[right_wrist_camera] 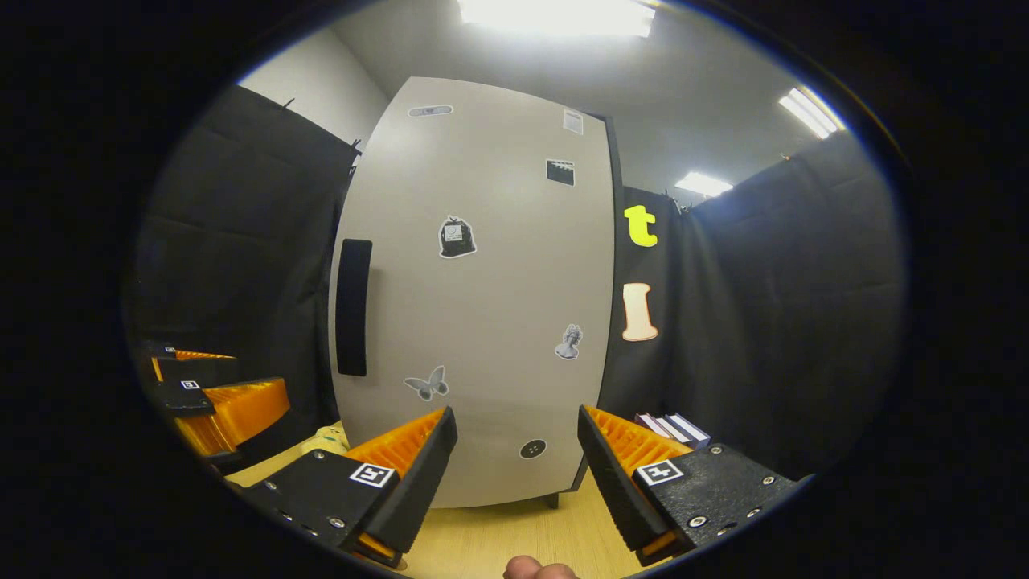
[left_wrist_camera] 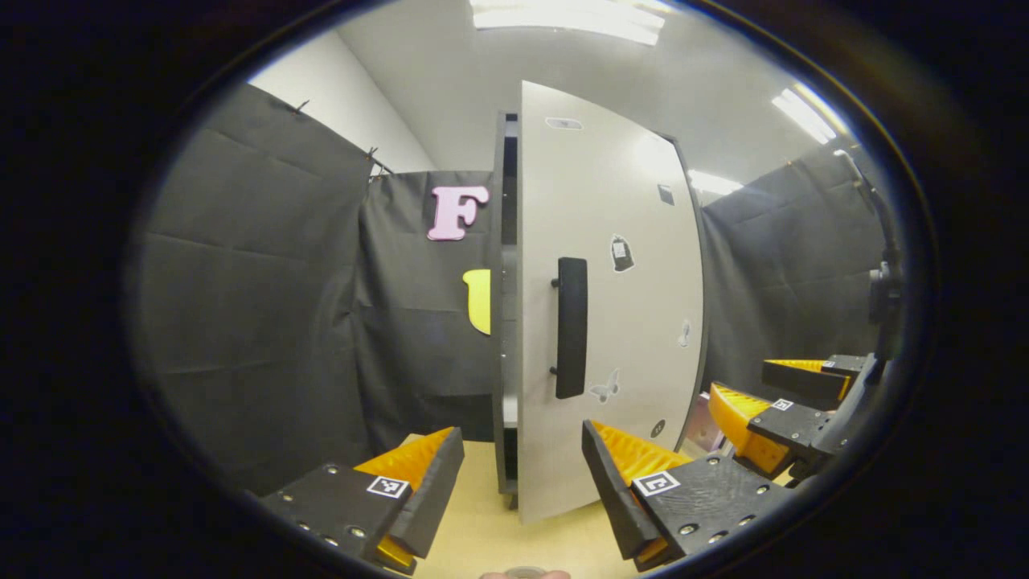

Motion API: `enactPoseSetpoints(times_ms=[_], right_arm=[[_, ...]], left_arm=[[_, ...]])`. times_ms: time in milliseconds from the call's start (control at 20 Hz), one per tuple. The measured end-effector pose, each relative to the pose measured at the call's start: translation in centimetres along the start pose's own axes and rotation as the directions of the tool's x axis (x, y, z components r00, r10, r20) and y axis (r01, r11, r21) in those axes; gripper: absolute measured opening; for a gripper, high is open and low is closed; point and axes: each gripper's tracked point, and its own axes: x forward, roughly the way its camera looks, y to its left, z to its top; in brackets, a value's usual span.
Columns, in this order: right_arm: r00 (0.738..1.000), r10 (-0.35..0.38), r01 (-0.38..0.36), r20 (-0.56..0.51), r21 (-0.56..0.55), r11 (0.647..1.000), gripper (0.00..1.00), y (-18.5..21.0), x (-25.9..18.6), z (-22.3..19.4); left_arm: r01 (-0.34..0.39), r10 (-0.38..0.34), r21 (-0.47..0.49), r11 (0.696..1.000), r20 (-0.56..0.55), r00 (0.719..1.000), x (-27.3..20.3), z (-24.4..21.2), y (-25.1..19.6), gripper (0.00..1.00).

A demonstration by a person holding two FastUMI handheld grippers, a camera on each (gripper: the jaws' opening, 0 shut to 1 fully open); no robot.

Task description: Open the cabinet door with the right hand, grasp the bottle in the cabinet with the left hand and place it on the coaster, then close the cabinet door with the right hand.

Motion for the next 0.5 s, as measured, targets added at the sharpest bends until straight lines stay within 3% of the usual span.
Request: enactPoseSetpoints(times_ms=[500], right_arm=[[1.0, 0.001, -0.001, -0.006, 0.005, 1.0, 0.93, -0.17, 0.02, -0.09]], left_arm=[[-0.012, 0.012, -0.008, 1.0, -0.008, 1.0, 0.19, -0.1, -0.15, 0.85]])
